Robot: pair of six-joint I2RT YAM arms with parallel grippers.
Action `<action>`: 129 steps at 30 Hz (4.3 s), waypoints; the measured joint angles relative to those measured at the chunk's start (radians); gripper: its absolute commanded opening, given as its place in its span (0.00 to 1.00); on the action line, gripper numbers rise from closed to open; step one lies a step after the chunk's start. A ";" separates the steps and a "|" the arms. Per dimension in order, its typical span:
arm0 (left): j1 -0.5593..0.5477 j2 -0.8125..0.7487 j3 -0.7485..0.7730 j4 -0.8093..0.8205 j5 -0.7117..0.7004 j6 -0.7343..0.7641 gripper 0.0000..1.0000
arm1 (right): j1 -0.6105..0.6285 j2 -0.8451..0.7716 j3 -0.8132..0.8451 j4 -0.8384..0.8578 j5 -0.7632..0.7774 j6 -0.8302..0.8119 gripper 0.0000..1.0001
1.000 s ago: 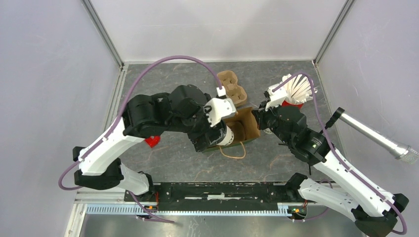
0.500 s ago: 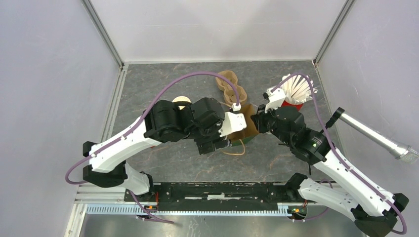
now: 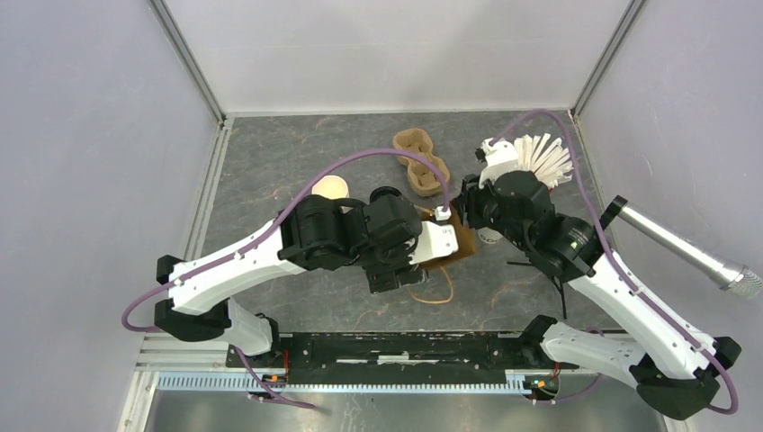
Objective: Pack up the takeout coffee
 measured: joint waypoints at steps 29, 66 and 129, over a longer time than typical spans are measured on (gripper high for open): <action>-0.018 0.007 -0.080 0.024 -0.118 0.018 0.53 | 0.000 -0.045 -0.114 0.032 -0.024 -0.008 0.00; -0.019 0.064 -0.147 0.074 -0.149 0.178 0.46 | 0.037 -0.174 -0.278 0.022 -0.017 0.042 0.23; -0.017 0.128 -0.292 0.151 -0.270 0.215 0.47 | 0.037 -0.240 -0.332 0.068 -0.095 0.100 0.00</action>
